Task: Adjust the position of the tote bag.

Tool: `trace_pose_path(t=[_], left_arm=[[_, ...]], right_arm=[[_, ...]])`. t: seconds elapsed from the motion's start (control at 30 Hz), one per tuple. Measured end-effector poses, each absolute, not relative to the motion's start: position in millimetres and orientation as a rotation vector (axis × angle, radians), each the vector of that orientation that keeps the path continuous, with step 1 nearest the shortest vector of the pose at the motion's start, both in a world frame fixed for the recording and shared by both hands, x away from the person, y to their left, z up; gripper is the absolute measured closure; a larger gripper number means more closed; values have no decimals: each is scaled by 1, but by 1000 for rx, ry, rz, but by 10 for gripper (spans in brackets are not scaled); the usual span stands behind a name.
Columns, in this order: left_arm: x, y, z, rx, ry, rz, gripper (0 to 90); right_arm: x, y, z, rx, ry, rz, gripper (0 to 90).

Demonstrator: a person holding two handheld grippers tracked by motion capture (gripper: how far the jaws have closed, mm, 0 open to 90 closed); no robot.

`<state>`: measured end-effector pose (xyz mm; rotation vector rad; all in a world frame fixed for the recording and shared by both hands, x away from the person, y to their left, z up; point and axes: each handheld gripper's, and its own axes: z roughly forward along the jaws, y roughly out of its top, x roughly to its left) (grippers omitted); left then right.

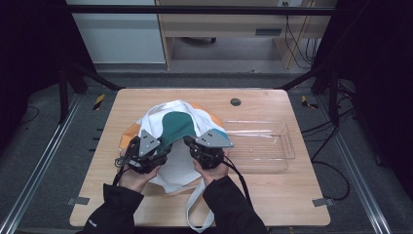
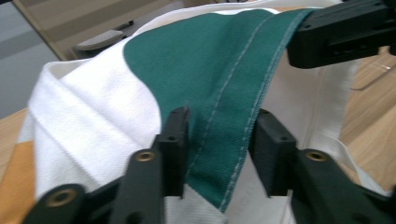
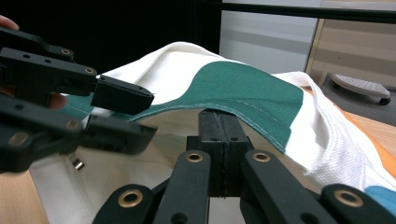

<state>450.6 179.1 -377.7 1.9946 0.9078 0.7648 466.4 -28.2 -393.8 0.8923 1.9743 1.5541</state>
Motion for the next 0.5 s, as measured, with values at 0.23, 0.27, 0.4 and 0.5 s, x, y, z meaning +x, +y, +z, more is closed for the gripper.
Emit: trace_pose_path(t=[0.23,0.27,0.4,0.5], left_arm=[[451,180,-377,1986,910,771,786],[451,181,-377,1983,916,754,803],[452,183,-376,1979,929,749,858],[453,183,-376,1971,933,744,865]], right_arm=[[465,-27,-395,886,1989,1547,900],[464,-26,-395,888,1994,1547,900],[462,-26,-397,885,2002,1549,900],[459,-26,-400,889,2017,1539,900]])
